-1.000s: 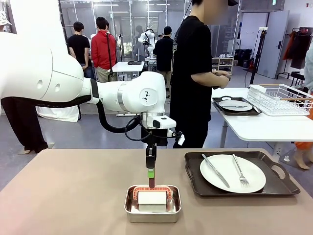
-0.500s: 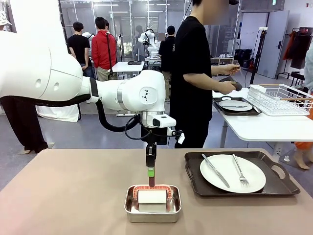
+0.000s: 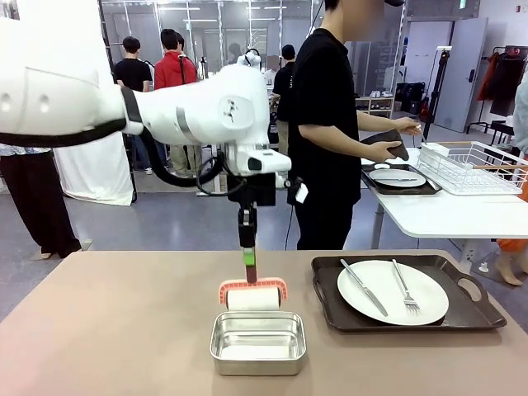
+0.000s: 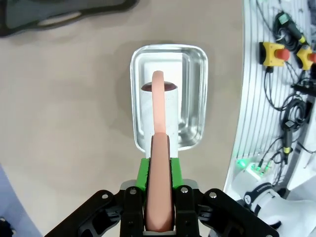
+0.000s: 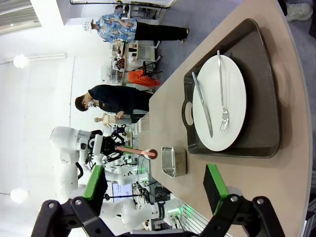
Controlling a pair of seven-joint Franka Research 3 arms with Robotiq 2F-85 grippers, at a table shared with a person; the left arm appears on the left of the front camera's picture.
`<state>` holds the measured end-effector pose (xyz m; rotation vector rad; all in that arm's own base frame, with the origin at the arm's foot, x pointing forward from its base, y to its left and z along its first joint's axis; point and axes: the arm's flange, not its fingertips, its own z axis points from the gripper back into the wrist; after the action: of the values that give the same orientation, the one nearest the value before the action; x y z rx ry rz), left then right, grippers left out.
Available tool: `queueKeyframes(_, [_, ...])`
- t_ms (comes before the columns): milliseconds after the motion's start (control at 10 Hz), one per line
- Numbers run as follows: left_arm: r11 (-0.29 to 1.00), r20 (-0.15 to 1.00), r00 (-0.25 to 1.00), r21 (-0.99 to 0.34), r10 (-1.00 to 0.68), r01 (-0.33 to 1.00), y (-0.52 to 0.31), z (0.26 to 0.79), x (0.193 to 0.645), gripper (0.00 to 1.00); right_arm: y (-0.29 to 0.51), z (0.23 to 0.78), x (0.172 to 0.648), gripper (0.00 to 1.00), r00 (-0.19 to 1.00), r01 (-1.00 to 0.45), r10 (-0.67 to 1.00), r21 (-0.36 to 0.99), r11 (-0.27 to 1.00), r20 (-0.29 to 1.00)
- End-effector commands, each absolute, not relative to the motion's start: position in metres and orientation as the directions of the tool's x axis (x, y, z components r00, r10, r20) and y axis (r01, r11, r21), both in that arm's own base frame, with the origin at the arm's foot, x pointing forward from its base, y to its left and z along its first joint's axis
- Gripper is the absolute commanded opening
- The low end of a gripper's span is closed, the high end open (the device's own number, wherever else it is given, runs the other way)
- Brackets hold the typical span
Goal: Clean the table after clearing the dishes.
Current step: When the left (or right) Handle tray is removed, use the left hand (or right hand) to clean the left (or right) side of the table with the Lint Roller.
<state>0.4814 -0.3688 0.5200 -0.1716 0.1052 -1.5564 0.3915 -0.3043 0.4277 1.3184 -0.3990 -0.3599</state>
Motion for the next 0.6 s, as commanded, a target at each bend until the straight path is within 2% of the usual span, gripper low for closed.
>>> queueKeyframes(0, [0.091, 0.029, 0.097, -0.181, -0.995, 0.979, -0.351, 0.537, 0.474, 0.00, -0.304, 0.431, 0.391, 1.00, 0.878, 0.025, -0.472, 0.976, 0.215, 0.081])
queueKeyframes(300, [0.119, 0.036, 0.125, -0.149, -0.991, 0.982, -0.351, 0.568, 0.476, 0.00, -0.304, 0.431, 0.391, 1.00, 0.878, 0.025, -0.472, 0.976, 0.215, 0.081])
queueKeyframes(400, [0.081, -0.076, 0.076, -0.055, -0.994, 0.995, -0.363, 0.567, 0.471, 0.00, -0.304, 0.431, 0.391, 1.00, 0.878, 0.025, -0.472, 0.976, 0.215, 0.081])
queueKeyframes(500, [0.101, 0.038, 0.107, -0.141, -0.994, 0.985, -0.348, 0.563, 0.479, 0.00, -0.304, 0.431, 0.391, 1.00, 0.878, 0.025, -0.472, 0.976, 0.215, 0.081])
